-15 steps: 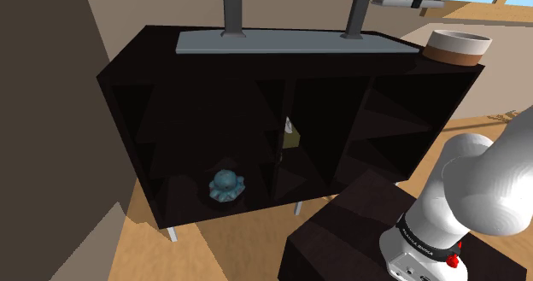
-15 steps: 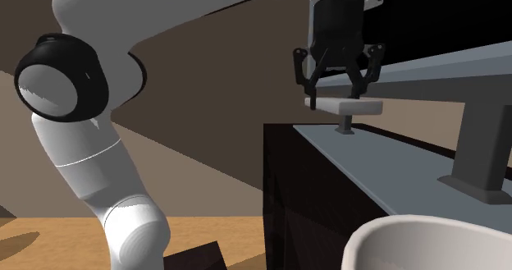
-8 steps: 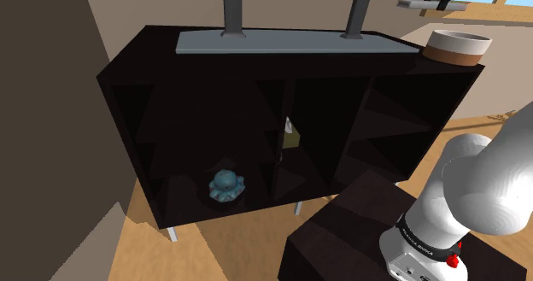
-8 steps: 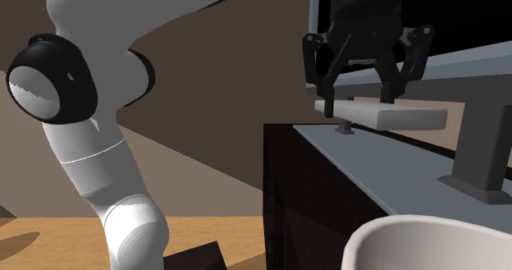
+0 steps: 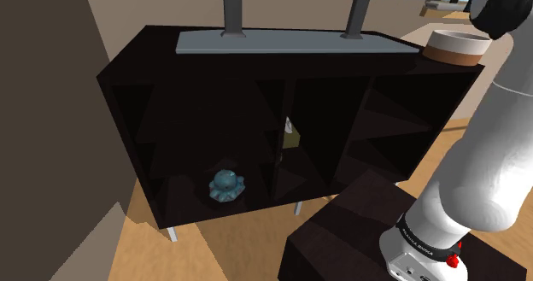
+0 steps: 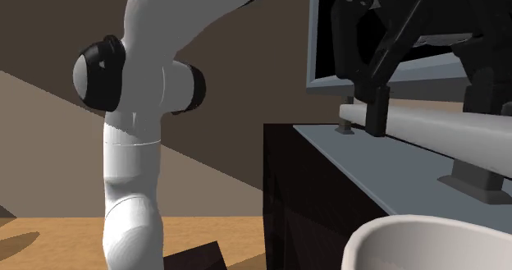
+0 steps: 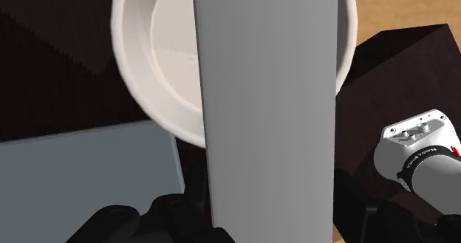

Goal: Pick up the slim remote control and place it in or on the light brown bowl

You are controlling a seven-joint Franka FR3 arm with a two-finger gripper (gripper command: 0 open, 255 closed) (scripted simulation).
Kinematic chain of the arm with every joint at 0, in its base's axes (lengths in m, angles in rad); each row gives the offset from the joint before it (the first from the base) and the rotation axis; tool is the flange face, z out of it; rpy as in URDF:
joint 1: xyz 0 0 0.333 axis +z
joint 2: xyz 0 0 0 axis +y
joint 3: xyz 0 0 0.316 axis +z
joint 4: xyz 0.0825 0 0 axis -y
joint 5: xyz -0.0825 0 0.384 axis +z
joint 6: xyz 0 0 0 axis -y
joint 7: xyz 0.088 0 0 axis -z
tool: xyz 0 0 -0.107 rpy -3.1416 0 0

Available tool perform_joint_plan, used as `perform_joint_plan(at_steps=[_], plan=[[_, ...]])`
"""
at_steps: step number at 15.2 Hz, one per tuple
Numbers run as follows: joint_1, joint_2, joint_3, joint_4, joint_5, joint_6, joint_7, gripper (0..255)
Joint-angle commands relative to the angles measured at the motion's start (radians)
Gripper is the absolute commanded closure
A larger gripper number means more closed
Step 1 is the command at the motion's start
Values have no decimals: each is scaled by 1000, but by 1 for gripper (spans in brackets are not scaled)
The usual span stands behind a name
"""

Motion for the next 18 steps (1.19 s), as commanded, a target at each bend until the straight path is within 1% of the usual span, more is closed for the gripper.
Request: perform_joint_plan(at_steps=[1,4,5,6,7,10,14,18], plan=[[-199,155,-24,98,178,-42,-150,255],[-535,294,85,285,336,-123,-249,255],[-709,366,139,420,426,-180,-273,255],[-640,337,121,342,382,-137,-276,255],[-582,315,99,279,351,-102,-278,255],[-445,258,51,132,278,-12,-272,255],[-304,193,3,-16,201,87,-251,255],[-184,130,-38,-137,133,173,-221,255]])
